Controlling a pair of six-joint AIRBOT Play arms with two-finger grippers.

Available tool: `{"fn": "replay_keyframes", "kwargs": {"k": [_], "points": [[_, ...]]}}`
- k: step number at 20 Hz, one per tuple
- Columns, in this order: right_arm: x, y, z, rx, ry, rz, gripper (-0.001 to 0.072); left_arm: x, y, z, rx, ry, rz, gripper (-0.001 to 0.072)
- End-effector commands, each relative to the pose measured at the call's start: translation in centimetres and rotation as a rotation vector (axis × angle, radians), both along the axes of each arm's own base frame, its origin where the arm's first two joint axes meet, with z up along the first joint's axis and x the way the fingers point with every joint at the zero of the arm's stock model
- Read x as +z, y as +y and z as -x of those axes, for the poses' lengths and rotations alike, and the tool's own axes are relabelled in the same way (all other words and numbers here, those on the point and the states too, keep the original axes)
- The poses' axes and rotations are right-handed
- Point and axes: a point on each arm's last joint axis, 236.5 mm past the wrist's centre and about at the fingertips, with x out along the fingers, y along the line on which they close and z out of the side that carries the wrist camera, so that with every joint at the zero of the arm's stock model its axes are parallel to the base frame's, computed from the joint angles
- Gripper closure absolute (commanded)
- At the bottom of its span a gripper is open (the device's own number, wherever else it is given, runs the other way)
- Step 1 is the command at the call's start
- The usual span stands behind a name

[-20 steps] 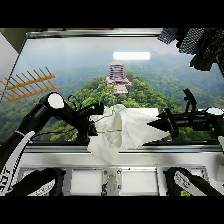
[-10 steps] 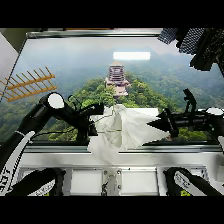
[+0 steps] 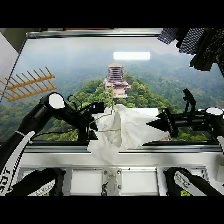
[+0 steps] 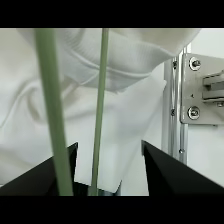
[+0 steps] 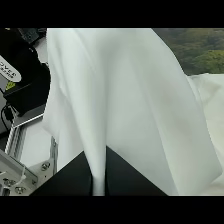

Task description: Fold the clothes and pants, and hang the long-sleeved shirts on hangers.

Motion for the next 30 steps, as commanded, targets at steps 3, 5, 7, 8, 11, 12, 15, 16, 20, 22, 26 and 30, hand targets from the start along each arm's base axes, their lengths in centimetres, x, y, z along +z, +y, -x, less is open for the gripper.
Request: {"fn": "replay_keyframes", "kwargs": {"k": [3,5,7,8,11,12,15,16,20,22,26,30], "points": [[0.2,0.0,0.1,0.001,-0.004,-0.007,0.0701,0.0,0.2,0.1,0.067,0.05,-0.028,0.0288],[0.7,0.1,-0.2,-0.01,-0.011,-0.029,0.0701,0.0,0.2,0.2,0.085,0.069,-0.037,0.0288],[1.1,0.1,-0.4,-0.018,-0.016,-0.046,0.0701,0.0,0.3,0.3,0.108,0.089,-0.046,0.0289],[1.1,0.1,-0.4,-0.018,-0.016,-0.045,0.0701,0.0,0.5,0.1,0.129,0.097,-0.049,0.0289],[1.2,0.2,-0.4,-0.014,-0.016,-0.047,0.0701,0.1,1.6,-1.2,0.222,0.125,-0.053,0.0289],[1.2,0.2,-0.4,-0.014,-0.016,-0.048,0.0701,0.2,1.9,-1.5,0.253,0.141,-0.05,0.0289],[1.8,0.2,-0.6,-0.023,-0.024,-0.073,0.0701,0.2,2.2,-1.6,0.26,0.148,-0.052,0.0289],[2.0,0.2,-0.7,-0.03,-0.027,-0.083,0.0701,0.2,2.2,-1.6,0.259,0.147,-0.053,0.0289],[2.1,0.2,-0.8,-0.032,-0.028,-0.086,0.0701,0.2,2.6,-2.0,0.299,0.16,-0.057,0.0288],[2.0,0.2,-1.0,-0.04,-0.028,-0.08,0.0701,0.5,3.3,-2.7,0.355,0.168,-0.057,0.0288],[1.4,0.1,-1.6,-0.067,-0.028,-0.054,0.0701,2.7,5.7,-5.1,0.491,0.075,-0.012,0.0287],[1.2,0.0,-2.0,-0.083,-0.028,-0.047,0.0701,5.7,8.8,-7.1,0.672,-0.019,0.029,0.0289]]}}
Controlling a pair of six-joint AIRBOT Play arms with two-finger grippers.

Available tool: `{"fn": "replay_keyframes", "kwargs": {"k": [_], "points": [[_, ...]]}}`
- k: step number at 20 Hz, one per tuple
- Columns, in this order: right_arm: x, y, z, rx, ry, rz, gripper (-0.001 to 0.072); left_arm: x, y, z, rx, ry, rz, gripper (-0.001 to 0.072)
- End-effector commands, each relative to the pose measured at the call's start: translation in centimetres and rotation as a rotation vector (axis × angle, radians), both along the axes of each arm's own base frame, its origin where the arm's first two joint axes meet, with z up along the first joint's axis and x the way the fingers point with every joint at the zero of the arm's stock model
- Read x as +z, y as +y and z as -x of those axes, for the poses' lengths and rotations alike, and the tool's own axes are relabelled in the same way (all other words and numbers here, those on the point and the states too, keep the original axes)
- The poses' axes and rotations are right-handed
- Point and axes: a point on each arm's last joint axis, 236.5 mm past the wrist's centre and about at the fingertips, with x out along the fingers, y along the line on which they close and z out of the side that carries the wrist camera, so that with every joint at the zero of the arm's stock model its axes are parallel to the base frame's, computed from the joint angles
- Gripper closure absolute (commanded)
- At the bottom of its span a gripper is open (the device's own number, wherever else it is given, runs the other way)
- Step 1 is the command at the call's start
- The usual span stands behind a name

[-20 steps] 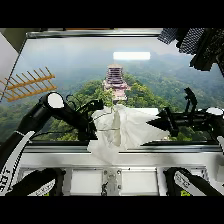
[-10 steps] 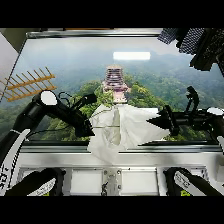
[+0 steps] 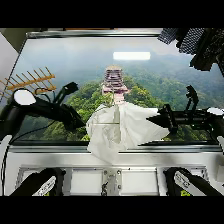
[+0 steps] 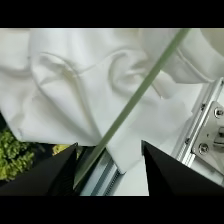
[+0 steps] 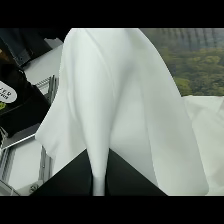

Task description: Fold the clothes and pants, and hang the long-sleeved shirts on hangers.

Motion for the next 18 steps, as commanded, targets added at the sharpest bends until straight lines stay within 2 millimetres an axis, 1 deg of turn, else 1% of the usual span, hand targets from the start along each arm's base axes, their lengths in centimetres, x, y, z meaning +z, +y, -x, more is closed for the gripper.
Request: {"fn": "replay_keyframes", "kwargs": {"k": [1,3,4,5,6,7,9,11,12,13,16,17,18], "points": [[-0.1,-0.1,-0.4,-0.021,-0.001,0.008,0.0701,2.4,3.0,-2.0,0.19,-0.08,0.006,0.0289],[0.6,-0.1,-0.8,-0.044,-0.031,0.007,0.0701,3.8,4.9,-3.0,0.371,-0.073,0.026,0.029],[1.2,-0.1,-1.2,-0.072,-0.048,0.014,0.0701,4.4,5.7,-3.4,0.47,-0.051,0.044,0.029],[1.7,-0.2,-1.9,-0.11,-0.06,0.021,0.0701,4.9,6.1,-3.2,0.538,-0.024,0.06,0.029],[2.0,-0.4,-2.5,-0.146,-0.088,0.04,0.0701,5.3,6.0,-3.0,0.573,-0.008,0.069,0.029],[2.3,-0.6,-2.9,-0.176,-0.106,0.057,0.0701,5.6,5.3,-2.7,0.592,0.011,0.08,0.029],[2.7,-0.8,-3.5,-0.227,-0.122,0.079,0.0701,6.3,2.7,-2.2,0.612,0.048,0.119,0.029],[3.1,-0.9,-3.5,-0.24,-0.134,0.086,0.0701,6.7,-1.0,-1.8,0.591,0.074,0.16,0.0291],[3.1,-0.9,-3.5,-0.242,-0.134,0.087,0.07,6.4,-3.3,-1.5,0.568,0.091,0.171,0.0291],[3.1,-0.9,-3.5,-0.242,-0.134,0.087,0.0701,5.8,-5.2,-1.2,0.548,0.101,0.16,0.0291],[3.1,-0.9,-3.5,-0.241,-0.134,0.089,0.07,2.8,-10.7,0.0,0.477,0.136,0.118,0.029],[3.0,-0.9,-3.5,-0.24,-0.134,0.09,0.07,2.1,-11.9,0.3,0.471,0.157,0.116,0.029],[3.0,-0.9,-3.5,-0.24,-0.133,0.09,0.07,1.4,-12.6,0.6,0.473,0.183,0.107,0.029]]}}
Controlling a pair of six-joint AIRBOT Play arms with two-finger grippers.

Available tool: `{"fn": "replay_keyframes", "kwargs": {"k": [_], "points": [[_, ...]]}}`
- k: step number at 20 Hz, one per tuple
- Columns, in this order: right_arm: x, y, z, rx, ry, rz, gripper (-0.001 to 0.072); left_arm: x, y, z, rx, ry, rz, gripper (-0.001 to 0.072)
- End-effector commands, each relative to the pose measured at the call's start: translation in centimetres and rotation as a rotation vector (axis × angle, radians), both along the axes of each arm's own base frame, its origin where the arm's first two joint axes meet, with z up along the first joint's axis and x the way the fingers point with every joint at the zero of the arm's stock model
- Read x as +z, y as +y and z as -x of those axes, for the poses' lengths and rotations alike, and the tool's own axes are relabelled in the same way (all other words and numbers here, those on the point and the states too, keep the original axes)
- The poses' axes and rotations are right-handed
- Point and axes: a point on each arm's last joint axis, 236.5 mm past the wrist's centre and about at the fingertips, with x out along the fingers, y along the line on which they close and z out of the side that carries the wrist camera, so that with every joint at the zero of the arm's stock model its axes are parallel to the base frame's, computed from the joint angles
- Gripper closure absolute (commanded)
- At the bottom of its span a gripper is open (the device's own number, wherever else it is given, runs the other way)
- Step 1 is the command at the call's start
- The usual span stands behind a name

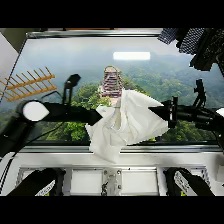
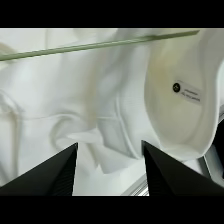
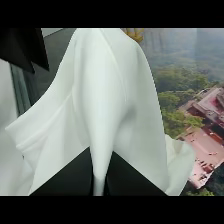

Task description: Fold the clothes and pants, and hang the long-sleeved shirts on hangers.

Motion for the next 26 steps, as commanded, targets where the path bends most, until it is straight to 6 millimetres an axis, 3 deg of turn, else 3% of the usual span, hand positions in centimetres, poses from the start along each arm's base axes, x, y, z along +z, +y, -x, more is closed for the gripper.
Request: {"fn": "replay_keyframes", "kwargs": {"k": [1,9,14,16,17,19,21,23,26], "points": [[0.1,-0.1,-0.2,-0.009,-0.003,0.004,0.07,-2.1,-4.1,0.9,0.018,0.067,0.007,0.029],[0.0,-0.1,-0.2,-0.01,-0.001,0.003,0.07,-2.5,-5.1,2.8,-0.007,0.128,0.007,0.029],[0.0,-0.1,-0.2,-0.01,-0.001,0.004,0.0699,-6.4,-5.9,4.7,-0.06,0.21,-0.1,0.0294],[0.0,-0.1,-0.2,-0.009,-0.001,0.004,0.0698,-6.9,-5.7,4.1,-0.032,0.226,-0.103,0.0541],[0.0,-0.1,-0.2,-0.01,-0.001,0.004,0.0698,-6.9,-5.4,3.7,-0.021,0.224,-0.102,0.0592],[0.0,-0.1,-0.2,-0.01,-0.001,0.003,0.0697,-6.3,-4.6,3.0,0.007,0.219,-0.092,0.0593],[0.0,-0.1,-0.2,-0.009,-0.001,0.003,0.0696,-5.6,-4.0,2.4,0.02,0.197,-0.08,0.0696],[0.0,-0.1,-0.2,-0.009,0.001,0.003,0.0691,-4.9,-3.4,2.1,0.032,0.183,-0.074,0.0697],[0.6,0.0,-0.2,-0.03,0.093,-0.06,0.0697,-4.7,0.2,1.4,0.07,0.153,-0.16,0.0697]]}}
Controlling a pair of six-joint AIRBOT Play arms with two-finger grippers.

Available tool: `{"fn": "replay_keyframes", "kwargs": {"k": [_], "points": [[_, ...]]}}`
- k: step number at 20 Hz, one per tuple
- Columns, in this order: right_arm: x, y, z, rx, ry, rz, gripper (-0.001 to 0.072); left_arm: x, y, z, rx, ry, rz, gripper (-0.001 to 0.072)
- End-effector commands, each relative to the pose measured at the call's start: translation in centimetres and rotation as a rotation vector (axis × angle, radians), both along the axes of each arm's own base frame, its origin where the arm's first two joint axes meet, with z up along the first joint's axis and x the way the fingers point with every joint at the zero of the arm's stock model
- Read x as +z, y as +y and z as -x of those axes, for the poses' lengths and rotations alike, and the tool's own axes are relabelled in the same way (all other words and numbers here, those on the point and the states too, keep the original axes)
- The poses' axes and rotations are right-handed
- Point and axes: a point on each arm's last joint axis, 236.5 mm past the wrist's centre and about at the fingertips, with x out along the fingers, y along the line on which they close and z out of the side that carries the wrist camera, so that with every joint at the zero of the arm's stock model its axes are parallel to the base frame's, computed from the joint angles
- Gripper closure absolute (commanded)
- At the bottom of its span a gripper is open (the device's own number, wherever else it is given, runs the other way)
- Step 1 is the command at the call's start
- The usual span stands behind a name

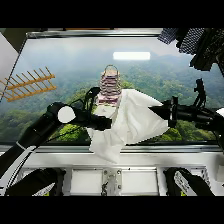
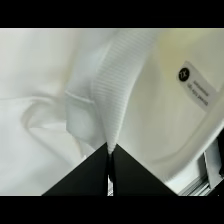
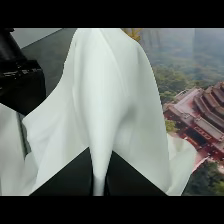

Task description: Fold the clothes and pants, and hang the long-sleeved shirts on hangers.

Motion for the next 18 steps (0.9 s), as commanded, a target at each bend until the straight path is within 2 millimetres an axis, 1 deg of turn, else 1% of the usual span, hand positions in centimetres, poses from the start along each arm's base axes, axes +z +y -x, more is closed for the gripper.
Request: {"fn": "replay_keyframes", "kwargs": {"k": [1,3,5,8,10,13,15,18], "points": [[0.9,0.0,-0.2,-0.026,0.084,-0.07,0.0699,0.4,4.0,-0.7,0.038,-0.023,-0.089,0.0696],[1.6,0.1,-0.1,-0.035,0.093,-0.091,0.07,1.1,6.2,-1.2,0.085,-0.029,-0.11,0.0697],[2.8,0.2,-0.1,-0.052,0.094,-0.121,0.07,1.8,7.8,-1.7,0.132,-0.033,-0.106,0.0696],[4.0,0.4,0.7,-0.056,0.093,-0.134,0.0701,2.3,9.6,-2.7,0.196,-0.042,-0.102,0.0696],[4.8,0.6,1.3,-0.056,0.081,-0.133,0.0701,1.8,10.6,-3.4,0.233,-0.04,-0.106,0.0697],[5.8,0.9,2.2,-0.054,0.059,-0.13,0.0701,-0.4,12.6,-4.4,0.327,-0.02,-0.103,0.0697],[6.6,1.1,2.6,-0.055,0.046,-0.144,0.0701,-0.7,13.3,-5.2,0.367,-0.032,-0.095,0.0696],[8.7,1.2,2.7,-0.057,0.015,-0.22,0.0701,0.8,13.0,-6.1,0.354,-0.082,-0.08,0.0696]]}}
